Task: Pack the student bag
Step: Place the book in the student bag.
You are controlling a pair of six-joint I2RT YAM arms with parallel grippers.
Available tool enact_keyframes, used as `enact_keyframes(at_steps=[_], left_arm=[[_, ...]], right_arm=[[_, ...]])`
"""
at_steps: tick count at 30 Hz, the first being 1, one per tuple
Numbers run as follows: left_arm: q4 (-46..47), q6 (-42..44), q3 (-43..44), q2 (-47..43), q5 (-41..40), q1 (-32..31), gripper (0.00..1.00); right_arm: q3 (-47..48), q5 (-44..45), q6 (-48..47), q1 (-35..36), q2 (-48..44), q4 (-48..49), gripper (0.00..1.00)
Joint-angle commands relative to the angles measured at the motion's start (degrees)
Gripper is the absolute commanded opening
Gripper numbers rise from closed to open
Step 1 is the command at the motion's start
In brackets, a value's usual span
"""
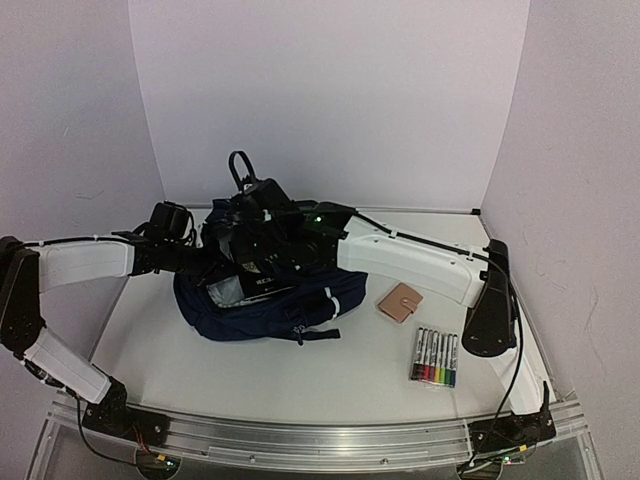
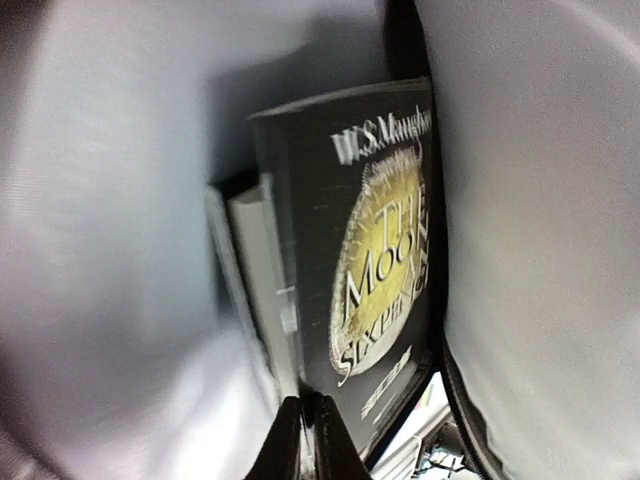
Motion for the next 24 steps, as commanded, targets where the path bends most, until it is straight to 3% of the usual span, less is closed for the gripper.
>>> enact_keyframes(at_steps=[1,6,7,9,11,14,16,19,24], left_arm=[[7.3,-0.9,5.0,3.1,0.3,-2.1,0.03],[6.2,-0.4,5.5,2.9,-2.7,-2.3,0.03],[5.5,0.0,5.4,2.1,-3.4,-2.3,0.05],[3.3,0.7,4.6,0.1,-5.1,-2.3,0.18],[1.1,1.5,3.6,-2.5,-7.1,-2.3,0.32],[-2.0,1.7,1.1,-7.0,-9.4,-2.2,0.48],[-3.6,1.3,-1.3,-10.2,-10.3,-2.1,0.56],[-4.9,0.1,-4.1,-14.8,-10.8,-1.9,0.64],[-9.3,-1.2,-7.0,-21.6,-12.6,-1.0,0.76]], right_arm=[[0.5,1.1,0.6,1.0,-5.9,11.2,0.0],[-1.0,1.7,0.8,1.0,-5.8,11.2,0.0],[-1.4,1.9,0.8,1.0,-6.1,11.2,0.0],[-2.5,2.3,0.7,1.1,-7.0,11.2,0.0],[-4.3,2.7,0.3,1.0,-8.5,11.2,0.13],[-9.3,3.7,-0.2,1.0,-12.4,10.9,0.56],[-13.8,4.7,-0.1,0.8,-16.7,10.4,0.76],[-22.0,5.7,2.0,-0.6,-22.4,7.2,0.93],[-38.8,3.3,10.6,-6.7,-31.6,0.7,0.98]])
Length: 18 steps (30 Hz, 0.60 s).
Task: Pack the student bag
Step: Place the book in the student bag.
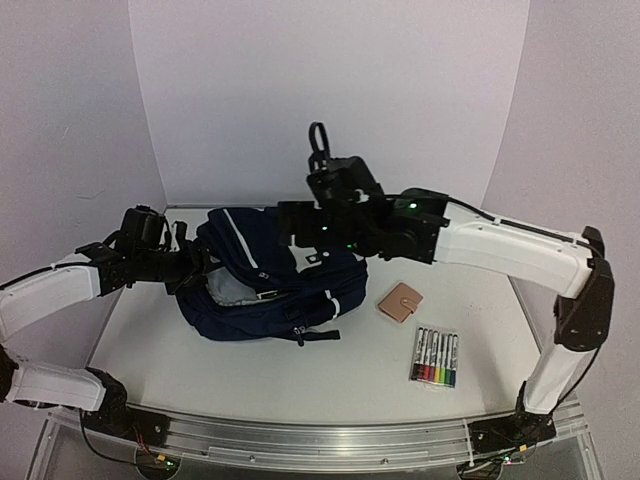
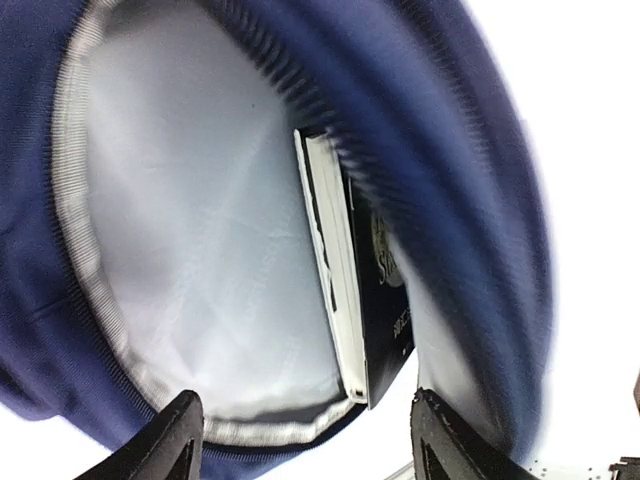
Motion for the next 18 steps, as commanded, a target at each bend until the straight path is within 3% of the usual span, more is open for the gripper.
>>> enact_keyframes(at_steps=[1,8,18], left_arm=[[-2.9,-1.1,-1.8,-6.4,-2.8,1.3,0.78],[-3.7,-0.8,-2.9,-10.4,7.1,8.5,0.88],[-11.0,5.9,4.0,-12.0,9.3,10.2,0.9]], right_arm=[[-14.4,-0.9,9.1,-6.8,-8.2,-5.5,0.98],[-37.5,-7.7,18.9,-16.3,-18.7,-8.1,0.98],[-55.8,-15.1,29.5,-19.6,-23.2,-10.0,0.98]])
